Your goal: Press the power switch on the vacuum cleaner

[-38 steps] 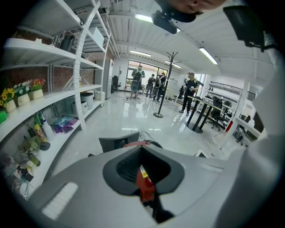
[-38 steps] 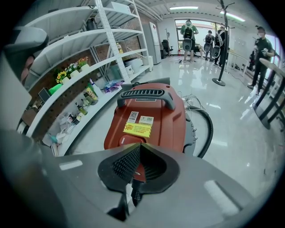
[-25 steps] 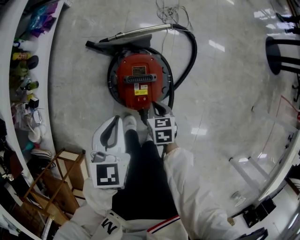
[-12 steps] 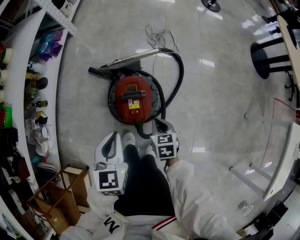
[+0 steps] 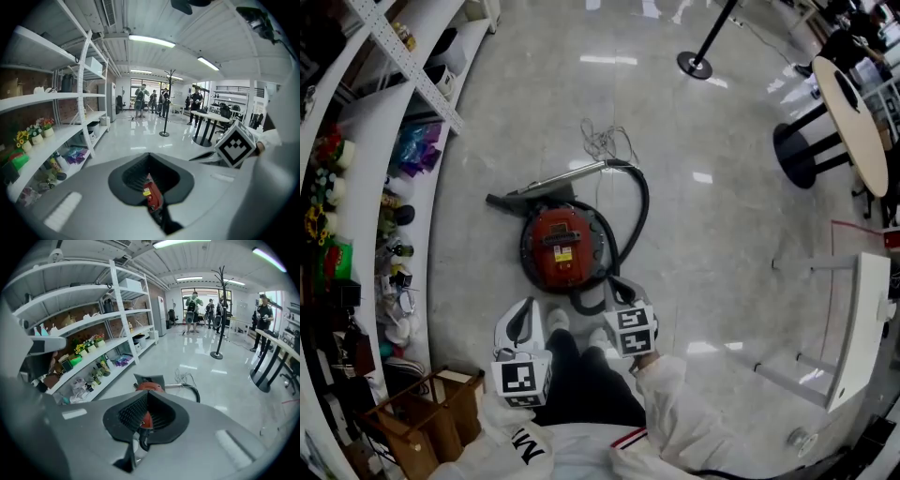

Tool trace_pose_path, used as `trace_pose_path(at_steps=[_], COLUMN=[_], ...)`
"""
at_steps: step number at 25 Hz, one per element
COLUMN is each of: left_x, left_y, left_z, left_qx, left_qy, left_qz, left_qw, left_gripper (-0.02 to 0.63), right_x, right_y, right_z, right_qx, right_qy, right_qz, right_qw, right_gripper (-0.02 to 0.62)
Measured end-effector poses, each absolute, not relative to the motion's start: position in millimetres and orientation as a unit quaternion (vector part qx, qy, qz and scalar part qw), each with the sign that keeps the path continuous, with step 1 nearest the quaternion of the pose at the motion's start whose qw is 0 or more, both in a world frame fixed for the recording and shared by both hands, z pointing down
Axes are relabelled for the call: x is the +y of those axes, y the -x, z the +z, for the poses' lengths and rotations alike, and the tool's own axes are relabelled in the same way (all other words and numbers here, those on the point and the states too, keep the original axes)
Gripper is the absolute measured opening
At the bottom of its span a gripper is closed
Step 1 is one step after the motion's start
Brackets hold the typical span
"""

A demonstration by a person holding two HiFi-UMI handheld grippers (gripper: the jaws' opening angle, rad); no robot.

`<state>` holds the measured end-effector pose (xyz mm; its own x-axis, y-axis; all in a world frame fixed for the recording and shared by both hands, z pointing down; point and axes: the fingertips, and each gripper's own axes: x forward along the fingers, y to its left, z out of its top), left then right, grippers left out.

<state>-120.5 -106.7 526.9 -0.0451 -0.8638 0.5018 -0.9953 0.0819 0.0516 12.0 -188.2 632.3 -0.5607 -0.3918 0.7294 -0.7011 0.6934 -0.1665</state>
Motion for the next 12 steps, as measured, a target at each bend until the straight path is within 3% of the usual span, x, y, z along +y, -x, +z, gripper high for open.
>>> trace_pose_path(at_steps=[12], left_x=[-119], left_y=[115], left_z=[456], left_qx=[-0.707], left_qy=[-0.675], left_qz=[0.134], left_qw=[0.164], left_gripper=[0.0], right_x=[-199], right_y=[-27], right_z=[533], right_qx=[-0.874], right_qy=[-0.333], right_qz=[0.194], right_qw=[0.296], right_gripper=[0.002])
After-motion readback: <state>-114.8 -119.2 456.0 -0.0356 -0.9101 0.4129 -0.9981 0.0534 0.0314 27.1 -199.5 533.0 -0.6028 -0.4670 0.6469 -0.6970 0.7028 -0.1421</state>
